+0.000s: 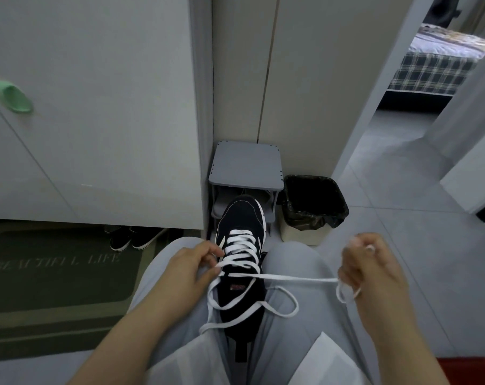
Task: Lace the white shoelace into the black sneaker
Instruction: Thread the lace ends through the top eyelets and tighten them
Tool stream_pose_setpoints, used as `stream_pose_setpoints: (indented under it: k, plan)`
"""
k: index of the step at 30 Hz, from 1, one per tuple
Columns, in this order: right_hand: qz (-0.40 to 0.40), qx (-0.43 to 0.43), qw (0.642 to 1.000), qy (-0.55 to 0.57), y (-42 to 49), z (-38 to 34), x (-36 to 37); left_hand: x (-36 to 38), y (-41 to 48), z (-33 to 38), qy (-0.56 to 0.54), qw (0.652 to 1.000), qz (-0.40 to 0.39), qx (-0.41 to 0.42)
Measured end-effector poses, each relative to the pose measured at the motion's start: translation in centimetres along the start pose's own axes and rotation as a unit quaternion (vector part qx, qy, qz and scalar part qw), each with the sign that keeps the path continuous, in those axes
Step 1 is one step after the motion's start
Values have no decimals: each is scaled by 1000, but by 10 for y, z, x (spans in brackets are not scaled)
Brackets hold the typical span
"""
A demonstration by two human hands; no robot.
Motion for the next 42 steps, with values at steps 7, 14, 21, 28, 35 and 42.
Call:
stream_pose_setpoints:
  k: [7, 14, 21, 28, 35, 42]
  plan:
    - [-225, -204, 806, -507, -33, 39, 75, 3, -9, 4, -170, 983, -30, -62]
    - [-284, -137, 775, -548, -28, 39, 67, 2, -11, 8, -38, 999, 21, -11]
    - [-118, -108, 956, -244, -12, 18, 49, 0, -12, 12, 0, 997, 76, -5]
    - [-165, -79, 916, -357, -9, 35, 35, 4, -21, 22, 124, 992, -7, -9]
    - [-170, -149, 893, -389, -2, 16, 16, -4, -26, 10, 166, 982, -94, 10]
    - [-177, -133, 915, -337, -4, 15, 13, -21, -12, 13, 125, 989, -30, 72]
Point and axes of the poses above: each hand's wrist, its own y-axis towards the middle knuckle, its own x-axis out of the palm, z = x × y, the point moved 6 cm from there along y, towards the middle knuckle, and after that the axes turned 10 degrees about z, right-handed, at the moved point
